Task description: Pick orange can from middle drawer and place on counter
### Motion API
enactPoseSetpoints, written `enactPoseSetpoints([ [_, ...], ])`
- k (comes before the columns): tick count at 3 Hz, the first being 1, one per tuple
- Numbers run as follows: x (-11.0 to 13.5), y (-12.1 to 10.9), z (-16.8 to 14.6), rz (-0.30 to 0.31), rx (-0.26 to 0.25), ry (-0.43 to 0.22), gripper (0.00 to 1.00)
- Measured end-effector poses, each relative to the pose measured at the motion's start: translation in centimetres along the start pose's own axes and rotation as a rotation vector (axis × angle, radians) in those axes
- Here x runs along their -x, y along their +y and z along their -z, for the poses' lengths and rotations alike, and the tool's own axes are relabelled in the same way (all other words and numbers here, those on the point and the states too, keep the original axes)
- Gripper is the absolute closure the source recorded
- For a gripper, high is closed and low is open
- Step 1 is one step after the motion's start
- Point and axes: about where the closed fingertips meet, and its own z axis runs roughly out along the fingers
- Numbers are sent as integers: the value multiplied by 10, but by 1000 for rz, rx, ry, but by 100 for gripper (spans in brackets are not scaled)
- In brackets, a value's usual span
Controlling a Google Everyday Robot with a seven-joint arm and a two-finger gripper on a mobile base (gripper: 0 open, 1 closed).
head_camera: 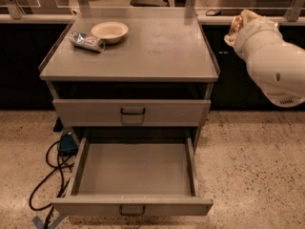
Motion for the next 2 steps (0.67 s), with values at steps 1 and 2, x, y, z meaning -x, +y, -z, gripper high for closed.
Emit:
enactPoseSetpoints([
  [1, 84, 18, -43, 59, 99, -137, 100],
  [2, 144, 60, -78, 118, 235, -240, 100],
])
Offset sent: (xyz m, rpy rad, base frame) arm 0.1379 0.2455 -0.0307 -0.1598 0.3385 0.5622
